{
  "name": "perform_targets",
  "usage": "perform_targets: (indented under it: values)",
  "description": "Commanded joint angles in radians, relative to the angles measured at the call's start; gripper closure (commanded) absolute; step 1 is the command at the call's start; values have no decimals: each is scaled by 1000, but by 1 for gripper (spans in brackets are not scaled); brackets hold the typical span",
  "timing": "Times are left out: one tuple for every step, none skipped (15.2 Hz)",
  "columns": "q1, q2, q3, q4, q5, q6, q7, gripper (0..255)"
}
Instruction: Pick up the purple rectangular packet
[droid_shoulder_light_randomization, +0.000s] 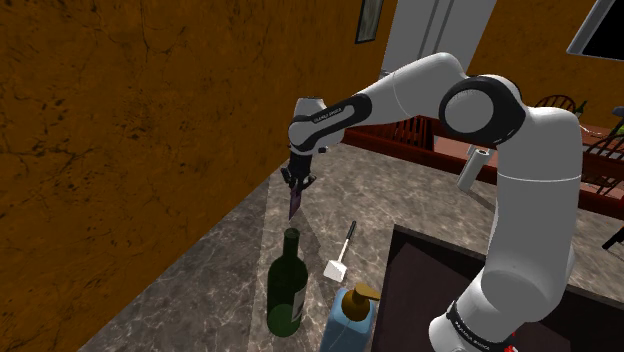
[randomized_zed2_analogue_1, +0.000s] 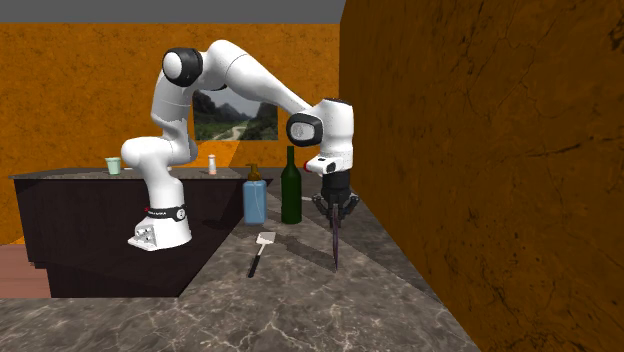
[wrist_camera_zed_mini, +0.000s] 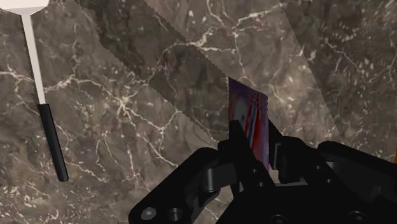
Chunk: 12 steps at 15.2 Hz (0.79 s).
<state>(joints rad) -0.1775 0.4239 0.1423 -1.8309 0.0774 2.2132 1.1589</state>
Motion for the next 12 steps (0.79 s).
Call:
perform_targets:
  values:
    - [0, 0, 0, 0, 0, 1, 0, 255]
    - [0, 0, 0, 0, 0, 1, 0, 255]
    - [0, 0, 0, -1, 0, 1, 0, 255]
    - [0, 0, 0, 0, 0, 1, 0, 255]
    - [0, 0, 0, 0, 0, 1, 0, 255]
    - [0, 0, 0, 0, 0, 1, 0, 255]
    - [0, 0, 0, 0, 0, 0, 0, 255]
    - [0, -8, 0, 3, 0, -10, 1, 255]
    - [-1, -15, 1, 6, 1, -21, 2, 255]
    - [-1, -22, 1, 10, 1, -32, 2, 255]
    - [-1, -29, 1, 14, 2, -43, 3, 255]
    - [-2, -36, 2, 18, 2, -54, 4, 255]
